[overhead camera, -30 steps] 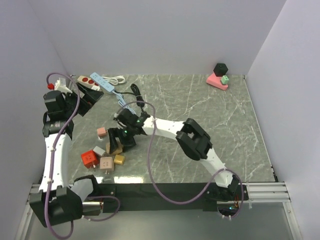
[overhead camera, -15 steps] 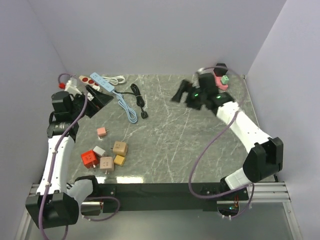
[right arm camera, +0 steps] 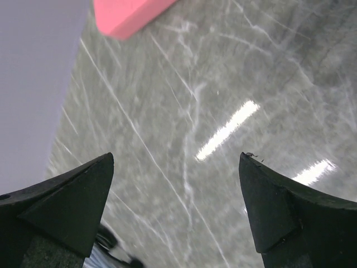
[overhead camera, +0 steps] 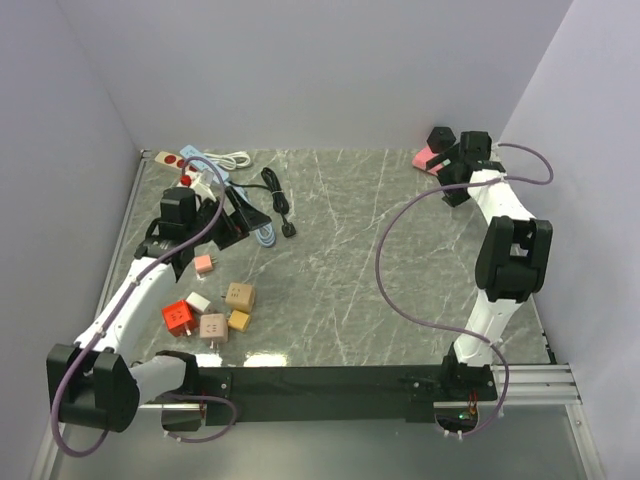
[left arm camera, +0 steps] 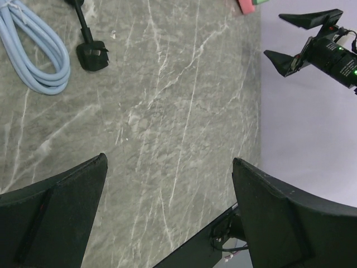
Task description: Pull the plug off the socket
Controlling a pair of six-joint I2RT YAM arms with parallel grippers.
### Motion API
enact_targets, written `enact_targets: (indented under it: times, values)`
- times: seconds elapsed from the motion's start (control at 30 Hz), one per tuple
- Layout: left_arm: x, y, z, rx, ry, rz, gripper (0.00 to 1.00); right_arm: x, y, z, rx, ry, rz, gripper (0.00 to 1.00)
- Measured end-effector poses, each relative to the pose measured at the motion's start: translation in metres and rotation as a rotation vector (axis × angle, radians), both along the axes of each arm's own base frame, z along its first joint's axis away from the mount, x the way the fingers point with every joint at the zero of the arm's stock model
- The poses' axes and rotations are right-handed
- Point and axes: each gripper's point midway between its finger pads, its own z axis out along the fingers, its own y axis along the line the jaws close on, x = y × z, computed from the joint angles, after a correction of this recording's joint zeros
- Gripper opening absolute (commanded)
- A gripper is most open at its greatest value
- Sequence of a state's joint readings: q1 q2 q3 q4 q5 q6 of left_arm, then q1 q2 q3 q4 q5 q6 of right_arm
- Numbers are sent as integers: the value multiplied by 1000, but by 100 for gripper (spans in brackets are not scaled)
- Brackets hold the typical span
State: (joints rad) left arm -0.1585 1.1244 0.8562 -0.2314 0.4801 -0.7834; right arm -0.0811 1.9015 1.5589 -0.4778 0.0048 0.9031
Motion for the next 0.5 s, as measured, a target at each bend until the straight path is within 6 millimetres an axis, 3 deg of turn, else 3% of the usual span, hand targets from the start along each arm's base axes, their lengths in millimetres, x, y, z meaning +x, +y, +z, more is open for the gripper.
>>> enact_targets:
  times: [0.3, 0.5]
  values:
    - [11, -7, -37, 35, 104, -5, 99, 50, -2, -17, 195, -168, -235, 99]
    - [24, -9, -38, 44, 125, -3, 99, 74, -8, -67, 289, -152, -376, 96]
